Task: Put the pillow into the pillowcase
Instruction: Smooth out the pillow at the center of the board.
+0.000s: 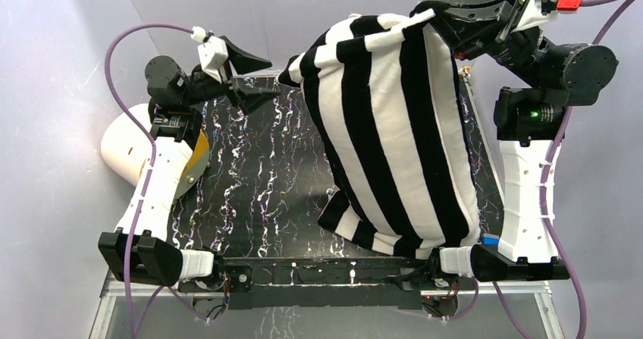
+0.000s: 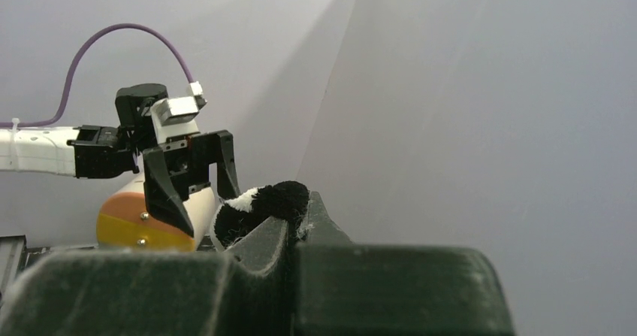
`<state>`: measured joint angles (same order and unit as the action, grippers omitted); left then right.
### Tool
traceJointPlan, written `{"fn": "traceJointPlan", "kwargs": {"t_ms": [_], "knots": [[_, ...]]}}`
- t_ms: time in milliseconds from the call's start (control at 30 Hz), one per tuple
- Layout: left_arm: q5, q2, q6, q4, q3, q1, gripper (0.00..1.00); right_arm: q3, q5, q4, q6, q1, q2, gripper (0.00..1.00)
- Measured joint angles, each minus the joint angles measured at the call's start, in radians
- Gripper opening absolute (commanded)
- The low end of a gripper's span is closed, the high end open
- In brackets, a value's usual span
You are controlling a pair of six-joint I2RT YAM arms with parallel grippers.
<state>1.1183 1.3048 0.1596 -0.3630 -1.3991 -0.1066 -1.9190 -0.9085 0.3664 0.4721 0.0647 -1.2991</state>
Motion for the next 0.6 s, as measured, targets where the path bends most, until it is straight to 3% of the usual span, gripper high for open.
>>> {"fn": "traceJointPlan", "kwargs": {"t_ms": [167,333,467,500,533,600], "knots": [[0.092,0.018,-0.117,-0.034,0.064,0.0,0.79,0.0,-0.013,0.031,0.02,0.0,0.0,0.0],[0.048,0.108,-0.204,-0.055,0.06,-0.023,0.85,0.0,-0.029,0.06,0.037,0.0,0.001,0.0],[-0.009,0.202,-0.248,-0.06,0.042,-0.066,0.83,0.0,-0.037,0.064,0.047,0.0,0.002,0.0],[-0.019,0.22,-0.257,-0.059,0.042,-0.08,0.79,0.0,-0.037,0.064,0.048,0.0,0.002,0.0],[-0.028,0.233,-0.266,-0.057,0.042,-0.096,0.67,0.0,-0.037,0.065,0.048,0.0,0.002,0.0],[-0.042,0.248,-0.278,-0.055,0.042,-0.128,0.15,0.008,-0.036,0.074,0.049,0.0,0.005,0.0]]}}
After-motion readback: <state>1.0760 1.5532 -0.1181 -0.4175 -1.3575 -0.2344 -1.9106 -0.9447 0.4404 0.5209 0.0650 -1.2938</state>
